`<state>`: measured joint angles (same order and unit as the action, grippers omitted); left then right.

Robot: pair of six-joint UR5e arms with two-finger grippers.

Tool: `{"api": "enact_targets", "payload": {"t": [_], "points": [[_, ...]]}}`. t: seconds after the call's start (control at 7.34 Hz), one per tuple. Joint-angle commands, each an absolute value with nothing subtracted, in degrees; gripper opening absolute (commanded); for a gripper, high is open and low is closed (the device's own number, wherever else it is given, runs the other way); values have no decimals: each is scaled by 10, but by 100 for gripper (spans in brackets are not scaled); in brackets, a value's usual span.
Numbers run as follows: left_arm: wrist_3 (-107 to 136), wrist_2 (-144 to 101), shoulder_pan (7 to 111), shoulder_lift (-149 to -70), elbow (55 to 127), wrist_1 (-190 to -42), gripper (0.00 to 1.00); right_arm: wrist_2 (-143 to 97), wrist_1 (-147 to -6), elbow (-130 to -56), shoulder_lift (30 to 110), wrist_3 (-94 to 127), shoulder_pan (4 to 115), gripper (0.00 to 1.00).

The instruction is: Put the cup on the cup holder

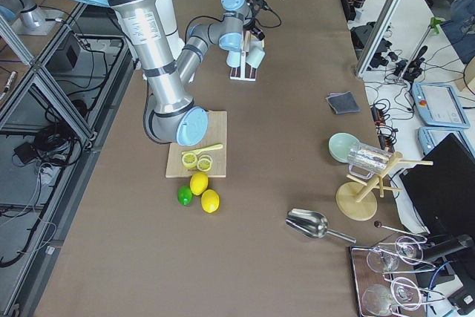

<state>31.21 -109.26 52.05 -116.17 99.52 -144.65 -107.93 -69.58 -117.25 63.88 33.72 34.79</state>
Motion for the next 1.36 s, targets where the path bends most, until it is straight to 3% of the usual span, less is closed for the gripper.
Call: {"api": "enact_targets", "payload": {"t": [0.0,0.41,0.82,1.09,1.23], "points": [[236,-1255,625,-1166,1008,-1240,99,-1109,-839,-1184,640,316,389,100],[205,-1272,645,-1148,1056,-992,99,-1205,-884,-1174,693,317,487,100],[108,-1271,687,-1017,1069,-891,99,-1223,-895,-1163,811,317,613,100],[100,-1271,726,-950,1046,-872,99,-1273,-952,-1133,859,309,719,100],[97,-1276,778,-942,975,-874,99,-1301,-973,-1105,886,275,761,100]]}}
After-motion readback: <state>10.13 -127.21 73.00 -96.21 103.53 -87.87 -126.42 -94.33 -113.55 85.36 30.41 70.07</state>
